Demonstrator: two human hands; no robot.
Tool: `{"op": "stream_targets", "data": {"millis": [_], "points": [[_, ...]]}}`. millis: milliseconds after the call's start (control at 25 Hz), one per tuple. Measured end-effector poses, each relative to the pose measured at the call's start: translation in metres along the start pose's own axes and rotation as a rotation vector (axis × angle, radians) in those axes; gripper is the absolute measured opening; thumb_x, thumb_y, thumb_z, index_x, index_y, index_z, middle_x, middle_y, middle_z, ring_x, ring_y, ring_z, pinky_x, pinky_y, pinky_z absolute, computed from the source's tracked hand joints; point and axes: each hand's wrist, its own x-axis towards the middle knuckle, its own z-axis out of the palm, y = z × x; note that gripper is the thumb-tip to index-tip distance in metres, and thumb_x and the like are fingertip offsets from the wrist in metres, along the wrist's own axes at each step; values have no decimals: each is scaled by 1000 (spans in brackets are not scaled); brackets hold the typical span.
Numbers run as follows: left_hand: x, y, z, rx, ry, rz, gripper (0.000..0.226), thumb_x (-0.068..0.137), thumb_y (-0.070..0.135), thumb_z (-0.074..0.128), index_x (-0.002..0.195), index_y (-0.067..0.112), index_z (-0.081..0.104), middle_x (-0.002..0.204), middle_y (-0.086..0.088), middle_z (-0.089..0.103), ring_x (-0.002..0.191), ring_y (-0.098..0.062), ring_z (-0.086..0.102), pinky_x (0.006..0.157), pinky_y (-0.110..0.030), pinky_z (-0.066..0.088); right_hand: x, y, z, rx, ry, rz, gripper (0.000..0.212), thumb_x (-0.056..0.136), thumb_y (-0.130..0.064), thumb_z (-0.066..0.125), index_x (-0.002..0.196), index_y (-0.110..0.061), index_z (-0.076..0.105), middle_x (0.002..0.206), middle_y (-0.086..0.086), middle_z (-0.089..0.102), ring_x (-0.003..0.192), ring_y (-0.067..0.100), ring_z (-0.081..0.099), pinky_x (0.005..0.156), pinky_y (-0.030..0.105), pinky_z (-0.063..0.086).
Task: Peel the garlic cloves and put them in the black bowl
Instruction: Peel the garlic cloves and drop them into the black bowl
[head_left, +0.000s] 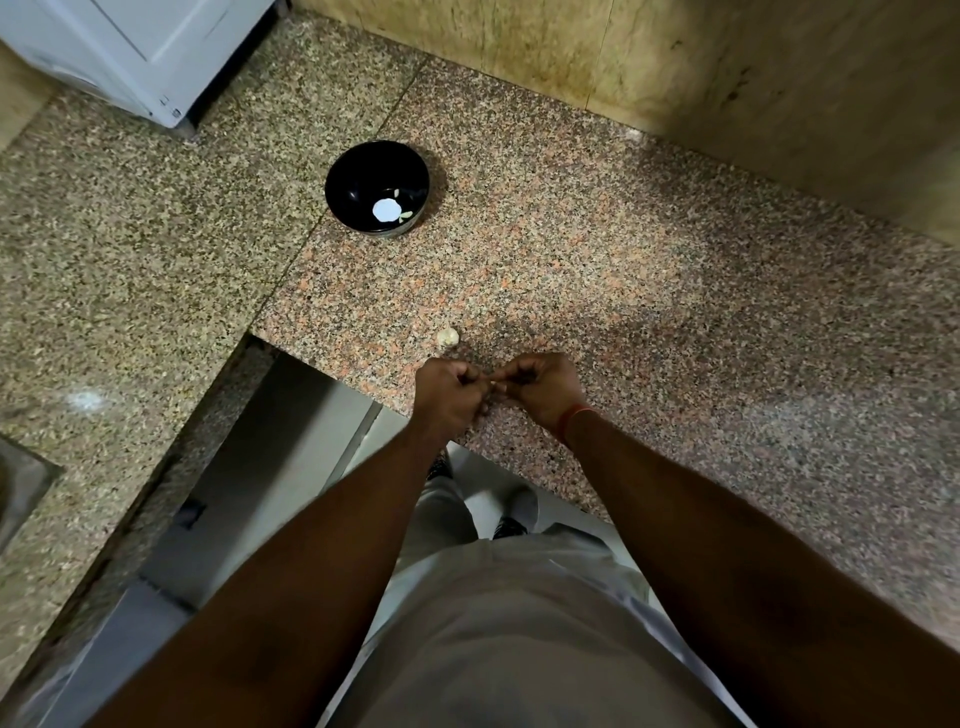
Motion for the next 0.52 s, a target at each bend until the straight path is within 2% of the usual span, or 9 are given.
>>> {"op": "stream_targets", "data": {"millis": [120,240,400,520], "points": [[-1,4,-1,-38,-16,-18,22,89,-6,70,69,4,70,51,-6,64,36,-18,56,41,-29,51,3,1,-1,-15,-9,-3,21,81,6,79,82,-14,80,83,6,79,84,27,77,81,45,64],[-1,5,0,-71,-24,-35,22,90,-6,68,70,1,70,51,-4,66,37,-18,57,41,-29,53,1,-2,-3,1,-15,6,17,82,7,78,84,-10,80,82,8,78,80,24,76,80,44,64],[0,2,0,-93,-21,-29,16,91,-2,70,76,-5,70,57,-11,68,42,-24,58,46,-33,56,-2,-9,-6,6,-15,0,13,83,8,76,92,-1,79,84,12,78,73,16,74,72,31,63],[-3,1,0,-150,-24,-47,20,93,-1,68,72,-1,69,57,-10,68,41,-22,57,43,-31,54,-5,-14,-7,34,-30,11,15,84,8,75,97,1,78,88,13,78,76,16,74,71,26,62]]}}
